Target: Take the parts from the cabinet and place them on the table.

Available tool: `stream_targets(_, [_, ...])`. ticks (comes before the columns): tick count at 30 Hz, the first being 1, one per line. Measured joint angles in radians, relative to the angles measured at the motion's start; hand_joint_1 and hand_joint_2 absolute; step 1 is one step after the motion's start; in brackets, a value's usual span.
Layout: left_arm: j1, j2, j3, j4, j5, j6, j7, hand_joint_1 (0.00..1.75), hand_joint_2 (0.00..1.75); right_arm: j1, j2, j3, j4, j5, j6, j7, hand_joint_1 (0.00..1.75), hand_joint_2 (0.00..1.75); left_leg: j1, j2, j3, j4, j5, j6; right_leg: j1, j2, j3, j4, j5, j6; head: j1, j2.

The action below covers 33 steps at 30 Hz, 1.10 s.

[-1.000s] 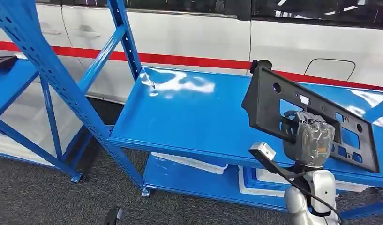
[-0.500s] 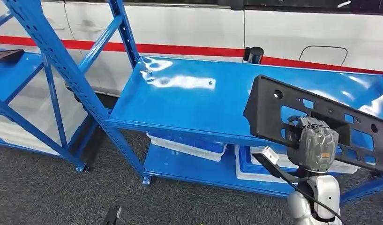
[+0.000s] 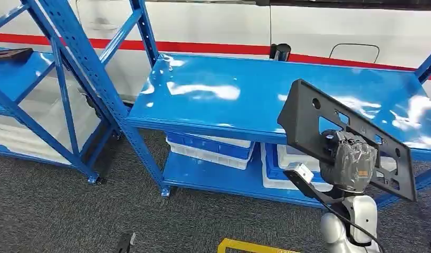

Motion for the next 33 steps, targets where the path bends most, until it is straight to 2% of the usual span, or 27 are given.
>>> stream_targets(2, [-0.001, 0.002, 0.000, 0.000, 0.000, 0.001, -0.001, 0.00, 1.75, -0.001, 0.000, 0.000, 0.002, 0.000, -0.001, 0.000, 1.75, 1.75, 0.001, 0.000, -0.025, -0.009, 0.031, 0.009, 0.002, 0.004, -0.038, 0.084, -0.109, -0.020, 0.005, 0.000])
stream_targets(3, [0.000, 0.001, 0.000, 0.000, 0.001, 0.001, -0.001, 0.00, 1.75, 0.000, -0.001, 0.000, 0.004, 0.000, -0.001, 0.000, 1.75, 1.75, 0.002, 0.001, -0.042, -0.009, 0.045, 0.007, 0.000, 0.004, -0.051, 0.156, -0.162, -0.023, 0.008, 0.000])
stream_targets(4, [0.002, 0.000, 0.000, 0.000, 0.001, 0.001, -0.001, 0.00, 1.75, 0.000, -0.001, 0.000, 0.006, -0.002, -0.001, 0.000, 1.75, 1.75, 0.002, 0.001, -0.060, -0.007, 0.058, 0.005, -0.001, 0.004, -0.062, 0.224, -0.193, -0.019, 0.007, 0.000])
stream_targets(5, [0.003, -0.002, 0.000, 0.000, 0.001, 0.001, -0.002, 0.00, 1.75, 0.000, -0.001, 0.000, 0.009, -0.004, -0.001, 0.000, 1.75, 1.75, 0.002, 0.002, -0.080, -0.005, 0.072, 0.002, -0.003, 0.004, -0.065, 0.282, -0.194, -0.005, 0.007, 0.000])
stream_targets(6, [0.005, -0.003, 0.000, 0.000, 0.002, 0.001, -0.003, 0.00, 1.75, 0.000, -0.001, 0.000, 0.012, -0.004, -0.001, 0.000, 1.75, 1.75, 0.003, 0.003, -0.099, -0.001, 0.083, -0.002, -0.006, 0.004, -0.052, 0.298, -0.171, 0.013, 0.008, 0.000])
stream_targets(7, [0.007, -0.003, 0.000, 0.000, 0.003, 0.001, -0.003, 0.00, 1.75, 0.000, -0.001, 0.000, 0.014, -0.005, 0.001, -0.001, 1.75, 1.75, 0.006, 0.004, -0.118, 0.004, 0.093, -0.007, -0.008, 0.004, -0.022, 0.278, -0.137, 0.031, 0.007, 0.000])
stream_targets(8, [0.009, -0.004, 0.000, 0.000, 0.005, 0.001, -0.005, 0.00, 1.75, -0.001, -0.001, 0.000, 0.015, -0.006, 0.003, -0.003, 1.75, 1.75, 0.010, 0.005, -0.139, 0.015, 0.102, -0.014, -0.011, 0.004, 0.027, 0.221, -0.107, 0.046, 0.008, 0.000])
stream_targets(9, [0.010, -0.003, 0.000, 0.000, 0.005, 0.001, -0.006, 0.00, 1.75, -0.003, -0.001, 0.000, 0.016, -0.011, 0.009, -0.006, 1.75, 1.75, 0.013, 0.005, -0.159, 0.031, 0.107, -0.022, -0.015, 0.003, 0.091, 0.136, -0.101, 0.051, 0.008, 0.000])
stream_targets(10, [0.010, -0.001, 0.000, 0.000, 0.005, 0.001, -0.008, 0.00, 1.75, -0.008, 0.000, 0.001, 0.018, -0.018, 0.017, -0.010, 1.75, 1.75, 0.009, 0.005, -0.177, 0.047, 0.110, -0.028, -0.017, 0.004, 0.160, 0.042, -0.142, 0.046, 0.012, 0.000])
stream_targets(11, [0.009, -0.002, 0.000, 0.000, 0.005, 0.001, -0.009, 0.00, 1.75, -0.010, 0.000, 0.001, 0.019, -0.023, 0.020, -0.011, 1.75, 1.75, 0.006, 0.005, -0.189, 0.061, 0.115, -0.033, -0.007, 0.008, 0.192, -0.016, -0.171, 0.027, 0.010, 0.000])
stream_targets(14, [0.014, -0.002, 0.000, 0.000, 0.005, 0.001, -0.013, 0.00, 1.75, -0.008, 0.000, 0.002, 0.030, -0.037, 0.021, -0.016, 1.75, 1.75, 0.013, 0.004, -0.197, 0.055, 0.145, -0.053, -0.005, 0.005, 0.159, -0.010, -0.163, -0.003, 0.007, 0.000])
stream_targets(15, [0.017, 0.000, 0.000, 0.001, 0.005, 0.001, -0.013, 0.00, 1.75, -0.011, 0.000, 0.002, 0.035, -0.039, 0.021, -0.018, 1.75, 1.75, 0.019, 0.004, -0.205, 0.061, 0.136, -0.058, -0.014, 0.002, 0.151, -0.011, -0.150, -0.021, 0.011, 0.000])
stream_targets(17, [0.019, -0.001, 0.000, 0.000, 0.005, 0.000, -0.013, 0.00, 1.75, -0.010, 0.000, 0.002, 0.037, -0.041, 0.021, -0.019, 1.75, 1.75, 0.024, -0.001, -0.225, 0.138, 0.008, -0.073, -0.013, 0.000, 0.134, -0.011, -0.126, -0.040, 0.003, 0.000])
stream_targets(18, [0.019, -0.002, 0.000, 0.000, 0.005, 0.000, -0.014, 0.00, 1.75, -0.010, 0.000, 0.002, 0.038, -0.042, 0.021, -0.020, 1.75, 1.75, 0.027, -0.001, -0.240, 0.210, -0.051, -0.079, -0.012, -0.001, 0.120, -0.009, -0.113, -0.041, 0.002, 0.000])
stream_targets(19, [0.019, -0.002, 0.000, 0.000, 0.005, 0.000, -0.014, 0.00, 1.75, -0.010, 0.000, 0.002, 0.039, -0.042, 0.022, -0.020, 1.75, 1.75, 0.029, -0.001, -0.253, 0.284, -0.090, -0.083, -0.012, -0.001, 0.106, -0.009, -0.102, -0.040, 0.001, 0.000])
stream_targets(20, [0.019, -0.002, 0.000, 0.000, 0.005, 0.000, -0.014, 0.00, 1.75, -0.009, 0.000, 0.002, 0.042, -0.042, 0.022, -0.020, 1.75, 1.75, 0.031, -0.001, -0.259, 0.346, -0.102, -0.087, -0.012, -0.001, 0.092, -0.008, -0.092, -0.039, 0.002, 0.000])
stream_targets(21, [0.019, -0.002, 0.000, 0.000, 0.005, 0.000, -0.014, 0.00, 1.75, -0.008, 0.000, 0.002, 0.044, -0.042, 0.022, -0.020, 1.75, 1.75, 0.033, -0.001, -0.250, 0.370, -0.083, -0.088, -0.012, -0.001, 0.079, -0.007, -0.082, -0.035, 0.002, 0.000])
stream_targets(22, [0.019, -0.002, 0.000, 0.000, 0.005, 0.000, -0.014, 0.00, 1.75, -0.006, 0.000, 0.002, 0.045, -0.042, 0.022, -0.020, 1.75, 1.75, 0.036, -0.001, -0.222, 0.351, -0.048, -0.088, -0.013, -0.002, 0.065, -0.006, -0.072, -0.032, 0.001, 0.000])
stream_targets(23, [0.019, -0.002, 0.000, 0.000, 0.005, -0.001, -0.014, 0.00, 1.75, -0.005, 0.000, 0.002, 0.045, -0.042, 0.022, -0.020, 1.75, 1.75, 0.038, -0.001, -0.173, 0.295, -0.014, -0.086, -0.014, -0.001, 0.053, -0.006, -0.063, -0.027, 0.001, 0.000])
stream_targets(24, [0.018, -0.002, 0.000, 0.000, 0.005, -0.002, -0.014, 0.00, 1.75, -0.004, 0.000, 0.002, 0.045, -0.043, 0.022, -0.021, 1.75, 1.75, 0.038, -0.001, -0.111, 0.216, 0.002, -0.083, -0.015, -0.001, 0.045, -0.006, -0.053, -0.023, 0.000, 0.000])
stream_targets(25, [0.016, -0.002, 0.000, 0.000, 0.005, -0.002, -0.014, 0.00, 1.75, -0.004, 0.001, 0.002, 0.044, -0.045, 0.022, -0.021, 1.75, 1.75, 0.039, -0.006, -0.040, 0.123, -0.014, -0.077, -0.016, -0.001, 0.042, -0.006, -0.047, -0.015, -0.002, 0.000])
stream_targets(26, [0.014, -0.002, 0.000, 0.000, 0.005, -0.002, -0.014, 0.00, 1.75, -0.004, 0.000, 0.002, 0.044, -0.048, 0.021, -0.023, 1.75, 1.75, 0.031, -0.008, 0.006, 0.047, -0.041, -0.072, -0.012, -0.001, 0.038, -0.004, -0.040, -0.005, -0.003, 0.000])
stream_targets(28, [0.013, -0.002, 0.000, 0.000, 0.005, -0.003, -0.015, 0.00, 1.75, -0.006, 0.000, 0.003, 0.045, -0.052, 0.021, -0.027, 1.75, 1.75, 0.022, -0.010, 0.004, 0.035, -0.044, -0.060, -0.018, -0.005, 0.037, -0.012, -0.021, 0.011, -0.005, 0.000])
stream_targets(30, [0.014, -0.002, 0.000, 0.000, 0.005, -0.003, -0.014, 0.00, 1.75, -0.004, 0.000, 0.004, 0.045, -0.055, 0.021, -0.028, 1.75, 1.75, 0.020, -0.007, -0.013, 0.021, -0.017, -0.036, -0.017, -0.006, 0.035, -0.021, -0.008, 0.029, -0.001, 0.000])
stream_targets(31, [0.012, -0.006, 0.000, 0.000, 0.005, -0.003, -0.014, 0.00, 1.75, -0.004, 0.000, 0.005, 0.046, -0.056, 0.021, -0.029, 1.75, 1.75, 0.022, -0.001, -0.015, 0.018, -0.004, -0.028, -0.020, -0.003, 0.022, -0.003, -0.036, 0.021, -0.001, 0.000])
stream_targets(32, [0.012, -0.005, 0.000, 0.000, 0.005, -0.003, -0.015, 0.00, 1.75, -0.004, -0.003, 0.006, 0.047, -0.056, 0.021, -0.029, 1.75, 1.75, 0.021, -0.001, -0.034, 0.019, 0.009, -0.012, -0.017, -0.002, -0.004, 0.047, -0.097, 0.004, 0.002, 0.000])
stream_targets(33, [0.012, -0.004, 0.000, 0.000, 0.005, -0.003, -0.015, 0.00, 1.75, -0.004, -0.003, 0.006, 0.048, -0.056, 0.021, -0.029, 1.75, 1.75, 0.018, -0.001, -0.049, 0.020, 0.022, -0.010, -0.014, 0.000, -0.024, 0.122, -0.156, -0.006, 0.007, 0.000])
